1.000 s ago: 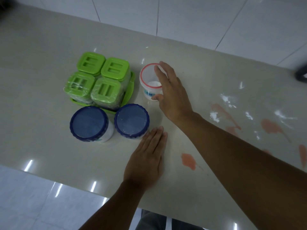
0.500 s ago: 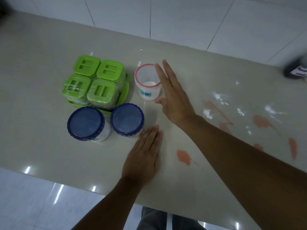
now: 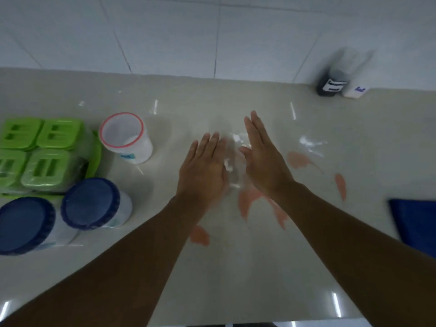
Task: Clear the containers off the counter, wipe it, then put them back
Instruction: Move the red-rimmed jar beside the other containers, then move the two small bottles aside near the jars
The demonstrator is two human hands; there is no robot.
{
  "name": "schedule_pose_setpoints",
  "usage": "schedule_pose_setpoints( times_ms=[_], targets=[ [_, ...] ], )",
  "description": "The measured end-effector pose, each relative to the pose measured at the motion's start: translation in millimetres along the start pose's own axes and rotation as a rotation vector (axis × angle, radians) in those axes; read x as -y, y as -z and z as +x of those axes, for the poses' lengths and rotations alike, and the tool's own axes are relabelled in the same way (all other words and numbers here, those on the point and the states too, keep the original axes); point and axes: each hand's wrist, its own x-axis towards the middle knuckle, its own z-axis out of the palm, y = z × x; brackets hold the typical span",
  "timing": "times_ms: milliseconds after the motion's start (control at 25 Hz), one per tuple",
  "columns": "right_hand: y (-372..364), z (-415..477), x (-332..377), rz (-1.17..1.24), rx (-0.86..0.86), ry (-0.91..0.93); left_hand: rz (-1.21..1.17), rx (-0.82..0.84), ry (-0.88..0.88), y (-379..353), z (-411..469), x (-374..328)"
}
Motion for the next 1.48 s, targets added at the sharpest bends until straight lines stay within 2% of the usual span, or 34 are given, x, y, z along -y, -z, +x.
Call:
schedule_pose_setpoints(
  times_ms=[120, 440, 640, 760, 960, 1200, 1280, 1480],
  targets=[
    [23, -4, -42, -0.016, -0.044, -0.064, 0.011, 0.092, -0.039, -3, 46, -33],
    [78, 16, -149, -0.048, -0.115, -0.237, 0.026, 0.076, -0.131, -25, 157, -127],
    [106, 49, -201, -0.01, -0.2, -0.339, -0.103, 0.023, -0.14, -35, 222, -177],
    [123, 70, -228, 0.042, -0.271, -0.421, -0.24, -0.032, -0.085, -44, 259, -204],
    [142, 109, -262, 0.179, -0.425, -0.548, -0.453, -0.115, 0.044, -61, 310, -226],
    [137, 146, -288, 0.395, -0.567, -0.653, -0.57, -0.147, 0.136, -77, 334, -237],
    [135, 147, -290, 0.465, -0.585, -0.659, -0.602, -0.156, 0.145, -78, 336, -237],
    [129, 142, -294, 0.445, -0.699, -0.586, -0.702, -0.175, 0.075, -74, 326, -233]
  ],
)
